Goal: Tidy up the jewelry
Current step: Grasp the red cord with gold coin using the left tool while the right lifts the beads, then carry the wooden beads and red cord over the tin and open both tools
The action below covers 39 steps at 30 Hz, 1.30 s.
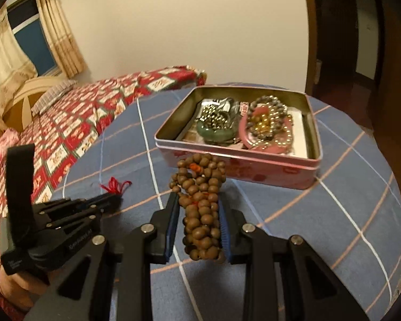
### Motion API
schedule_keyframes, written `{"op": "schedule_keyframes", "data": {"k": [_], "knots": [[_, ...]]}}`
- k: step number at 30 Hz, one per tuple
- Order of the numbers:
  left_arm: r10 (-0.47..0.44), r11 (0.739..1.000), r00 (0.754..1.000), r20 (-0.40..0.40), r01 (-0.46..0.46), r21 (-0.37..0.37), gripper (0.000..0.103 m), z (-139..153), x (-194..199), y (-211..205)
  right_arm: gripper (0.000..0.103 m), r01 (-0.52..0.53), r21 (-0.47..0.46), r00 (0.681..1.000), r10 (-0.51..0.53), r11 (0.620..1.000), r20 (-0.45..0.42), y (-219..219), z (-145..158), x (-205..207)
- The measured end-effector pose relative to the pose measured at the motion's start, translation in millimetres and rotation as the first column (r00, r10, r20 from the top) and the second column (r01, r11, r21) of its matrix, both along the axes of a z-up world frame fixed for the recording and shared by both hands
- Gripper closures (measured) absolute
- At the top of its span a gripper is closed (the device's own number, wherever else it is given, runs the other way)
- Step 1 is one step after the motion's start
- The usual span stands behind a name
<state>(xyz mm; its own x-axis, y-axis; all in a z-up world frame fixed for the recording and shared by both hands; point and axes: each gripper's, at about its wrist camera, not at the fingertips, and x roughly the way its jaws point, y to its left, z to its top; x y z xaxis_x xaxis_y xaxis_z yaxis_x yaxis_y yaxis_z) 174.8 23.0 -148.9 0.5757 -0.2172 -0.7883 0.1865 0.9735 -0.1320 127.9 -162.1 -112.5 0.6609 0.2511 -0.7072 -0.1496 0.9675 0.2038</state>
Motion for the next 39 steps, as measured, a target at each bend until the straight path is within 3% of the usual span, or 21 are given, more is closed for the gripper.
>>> {"op": "schedule_keyframes", "data": {"k": [8, 18, 28, 39], "knots": [[0.000, 0.991, 0.987, 0.158, 0.021, -0.129, 0.100, 44, -42, -6, 0.072, 0.071, -0.003, 0.995, -0.071, 0.997, 0.074, -9, 21, -25], [-0.079, 0.964, 0.936, 0.342, 0.160, -0.214, 0.100, 117, -88, -34, 0.072, 0.128, 0.023, 0.974, -0.130, 0.992, 0.185, -22, 59, -61], [-0.114, 0.942, 0.907, 0.406, 0.229, -0.245, 0.100, 141, -102, -43, 0.072, 0.176, -0.012, 0.953, -0.167, 0.984, 0.255, -22, 78, -71], [-0.092, 0.935, 0.902, 0.422, 0.224, -0.276, 0.100, 147, -86, -43, 0.072, 0.188, -0.038, 0.946, -0.170, 0.982, 0.274, -20, 84, -58]]}}
